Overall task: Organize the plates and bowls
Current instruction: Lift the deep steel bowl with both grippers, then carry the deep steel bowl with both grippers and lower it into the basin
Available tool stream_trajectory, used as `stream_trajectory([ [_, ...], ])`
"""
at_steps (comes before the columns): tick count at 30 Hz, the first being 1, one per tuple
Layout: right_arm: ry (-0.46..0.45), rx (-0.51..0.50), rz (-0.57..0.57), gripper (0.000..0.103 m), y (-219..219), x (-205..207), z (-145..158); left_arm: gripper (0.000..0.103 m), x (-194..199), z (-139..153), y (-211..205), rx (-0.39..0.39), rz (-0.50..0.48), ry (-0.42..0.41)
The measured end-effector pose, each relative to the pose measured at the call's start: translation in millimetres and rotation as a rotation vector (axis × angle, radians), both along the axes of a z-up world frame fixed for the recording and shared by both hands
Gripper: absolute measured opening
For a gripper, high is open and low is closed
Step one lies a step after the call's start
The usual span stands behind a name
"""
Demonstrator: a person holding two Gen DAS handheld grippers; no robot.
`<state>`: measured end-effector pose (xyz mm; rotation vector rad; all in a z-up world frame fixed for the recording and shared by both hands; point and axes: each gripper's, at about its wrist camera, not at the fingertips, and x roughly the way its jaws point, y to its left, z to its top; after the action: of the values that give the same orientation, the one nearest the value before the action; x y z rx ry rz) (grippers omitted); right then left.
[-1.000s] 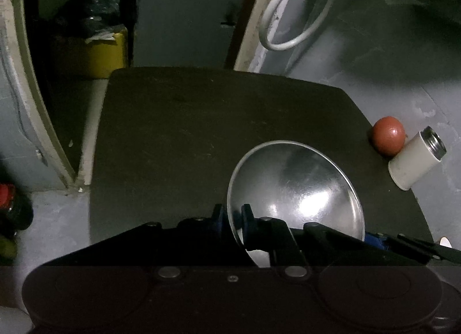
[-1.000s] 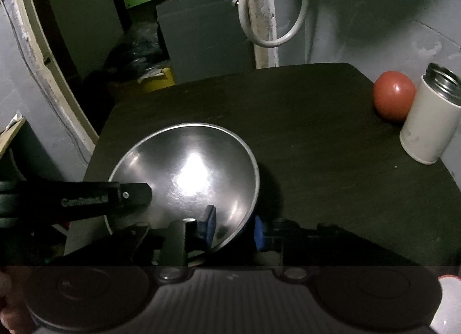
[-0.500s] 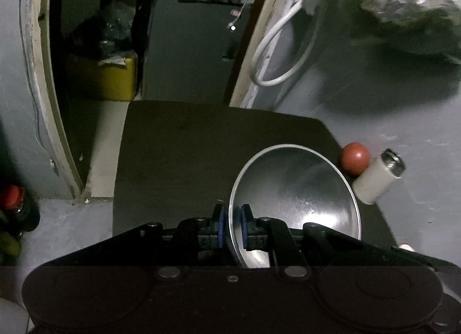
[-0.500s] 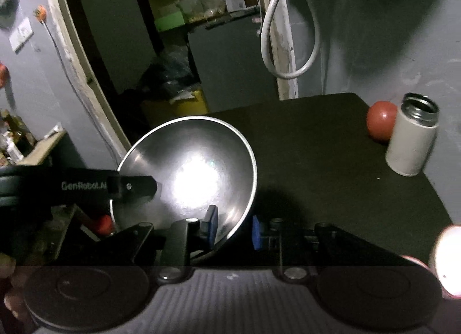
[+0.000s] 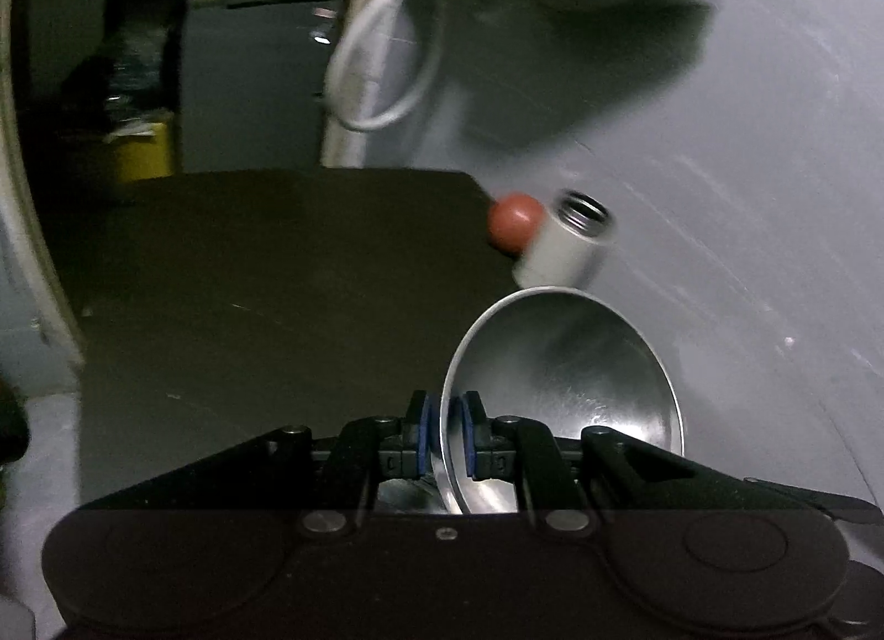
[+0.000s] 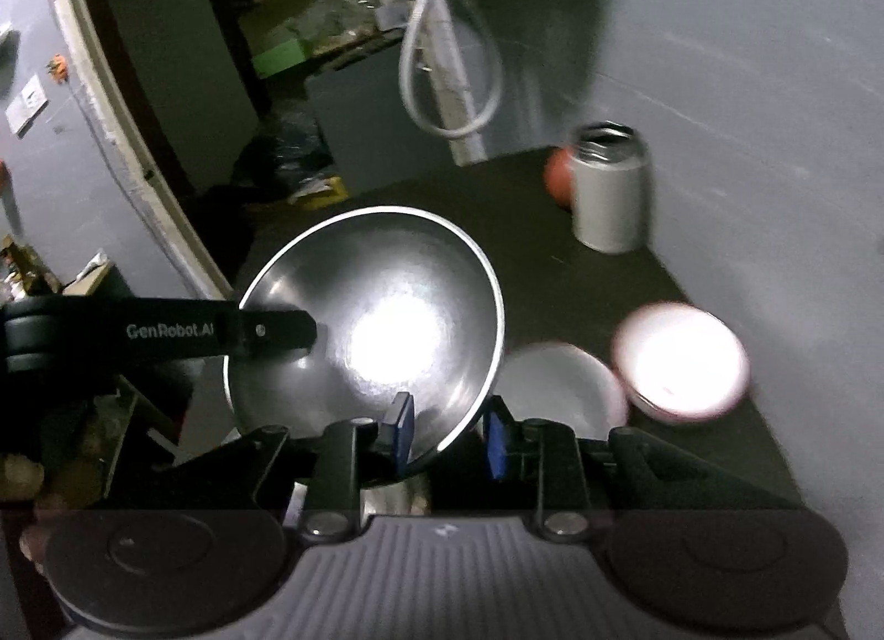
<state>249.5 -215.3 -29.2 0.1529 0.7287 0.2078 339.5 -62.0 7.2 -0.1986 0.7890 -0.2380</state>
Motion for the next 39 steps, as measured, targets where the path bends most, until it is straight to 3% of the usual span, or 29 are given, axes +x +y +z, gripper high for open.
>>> stream_trajectory([
  [6, 0.03, 0.018, -0.09, 0.031, -52.5, -50.5, -8.2, 0.012, -15.1, -11.6, -50.2, -0.026, -0.16, 0.055],
  [17, 0.151, 0.038, -0.16, 0.034, -97.7, -102.7, -31.5, 0.012, -52.5, -40.4, -105.3, 0.039, -0.353, 0.154],
  [27, 0.213, 0.06, -0.108, 0.034, -97.5, -122.7, -41.2, 0.015, -70.6, -58.9, -105.0, 0.105, -0.349, 0.256],
  [39, 0.269, 0.046, 0.027, 0.034, -77.1, -122.6, -52.1, 0.018, -93.9, -71.4, -78.5, 0.137, -0.249, 0.349],
])
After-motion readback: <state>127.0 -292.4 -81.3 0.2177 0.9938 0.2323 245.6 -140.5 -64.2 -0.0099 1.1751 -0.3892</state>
